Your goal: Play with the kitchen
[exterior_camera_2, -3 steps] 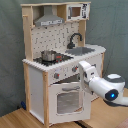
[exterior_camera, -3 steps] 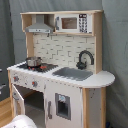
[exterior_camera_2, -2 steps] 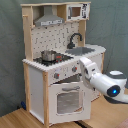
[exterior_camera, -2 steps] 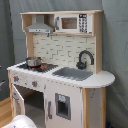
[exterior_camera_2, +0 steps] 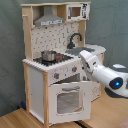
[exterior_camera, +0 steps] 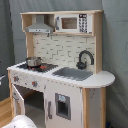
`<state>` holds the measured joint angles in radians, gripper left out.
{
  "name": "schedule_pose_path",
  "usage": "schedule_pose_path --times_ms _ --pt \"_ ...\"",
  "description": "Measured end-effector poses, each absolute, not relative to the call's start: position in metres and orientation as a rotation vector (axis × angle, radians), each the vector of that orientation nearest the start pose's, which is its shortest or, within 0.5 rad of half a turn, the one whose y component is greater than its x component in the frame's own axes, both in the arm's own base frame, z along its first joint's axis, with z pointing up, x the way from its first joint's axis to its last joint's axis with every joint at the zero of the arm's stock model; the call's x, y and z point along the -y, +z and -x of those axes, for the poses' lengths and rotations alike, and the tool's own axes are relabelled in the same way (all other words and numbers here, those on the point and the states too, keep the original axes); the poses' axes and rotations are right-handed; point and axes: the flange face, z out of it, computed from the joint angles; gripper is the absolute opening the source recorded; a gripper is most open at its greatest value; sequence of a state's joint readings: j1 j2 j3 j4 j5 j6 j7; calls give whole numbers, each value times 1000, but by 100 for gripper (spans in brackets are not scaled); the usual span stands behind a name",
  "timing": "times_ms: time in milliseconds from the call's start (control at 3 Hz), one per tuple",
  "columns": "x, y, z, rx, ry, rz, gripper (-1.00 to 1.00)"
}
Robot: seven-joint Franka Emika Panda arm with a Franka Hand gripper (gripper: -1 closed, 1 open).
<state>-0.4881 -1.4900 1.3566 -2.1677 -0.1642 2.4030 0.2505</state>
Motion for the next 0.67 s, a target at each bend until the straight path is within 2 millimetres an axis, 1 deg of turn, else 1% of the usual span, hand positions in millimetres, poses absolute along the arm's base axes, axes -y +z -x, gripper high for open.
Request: schedule_pose_path --times_ms 333,667 --pt "-507 476 -193 -793 1229 -1434 100" --pt "-494 484 -203 -848 1154 -1416 100"
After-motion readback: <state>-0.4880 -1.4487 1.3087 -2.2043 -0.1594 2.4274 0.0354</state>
